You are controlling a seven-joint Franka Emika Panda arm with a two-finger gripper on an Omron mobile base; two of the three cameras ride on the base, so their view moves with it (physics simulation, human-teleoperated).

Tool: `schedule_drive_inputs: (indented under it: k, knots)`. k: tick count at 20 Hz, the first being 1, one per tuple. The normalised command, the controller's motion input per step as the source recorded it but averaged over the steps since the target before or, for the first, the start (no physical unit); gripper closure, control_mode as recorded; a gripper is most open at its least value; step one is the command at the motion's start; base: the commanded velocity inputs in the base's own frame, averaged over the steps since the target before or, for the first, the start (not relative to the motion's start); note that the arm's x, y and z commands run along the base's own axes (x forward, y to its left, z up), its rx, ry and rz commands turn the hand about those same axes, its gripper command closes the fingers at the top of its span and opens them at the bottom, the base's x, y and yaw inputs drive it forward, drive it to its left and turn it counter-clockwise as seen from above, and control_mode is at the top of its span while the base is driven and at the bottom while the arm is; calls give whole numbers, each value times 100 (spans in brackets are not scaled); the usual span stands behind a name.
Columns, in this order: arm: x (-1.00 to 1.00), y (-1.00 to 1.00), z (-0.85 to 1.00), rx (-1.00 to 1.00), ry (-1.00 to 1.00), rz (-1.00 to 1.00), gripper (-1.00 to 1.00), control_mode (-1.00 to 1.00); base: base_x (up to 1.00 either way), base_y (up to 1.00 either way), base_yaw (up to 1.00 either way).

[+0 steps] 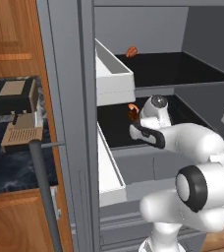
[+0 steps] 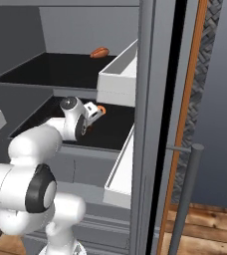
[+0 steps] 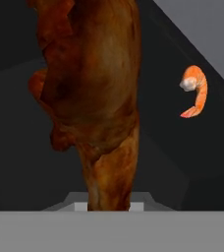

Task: Transport the chicken drumstick and garlic to the fridge. Place the chicken drumstick on the rack containing meat and place the garlic on the rack containing the vegetable, ensuring meats and vegetables are on different racks.

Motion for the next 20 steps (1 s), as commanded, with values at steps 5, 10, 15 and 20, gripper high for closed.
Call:
schedule_drive_inputs:
  k: [5, 10, 15, 20]
  knots:
    - [45, 0, -51, 0, 19, 0, 100, -100, 0, 0, 0]
    - [1, -6, -70, 0, 8, 0, 100, -100, 0, 0, 0]
    - [-51, 0, -92, -2, -8, 0, 100, -100, 0, 0, 0]
    - [-100, 2, -83, 3, -69, 1, 100, -100, 0, 0, 0]
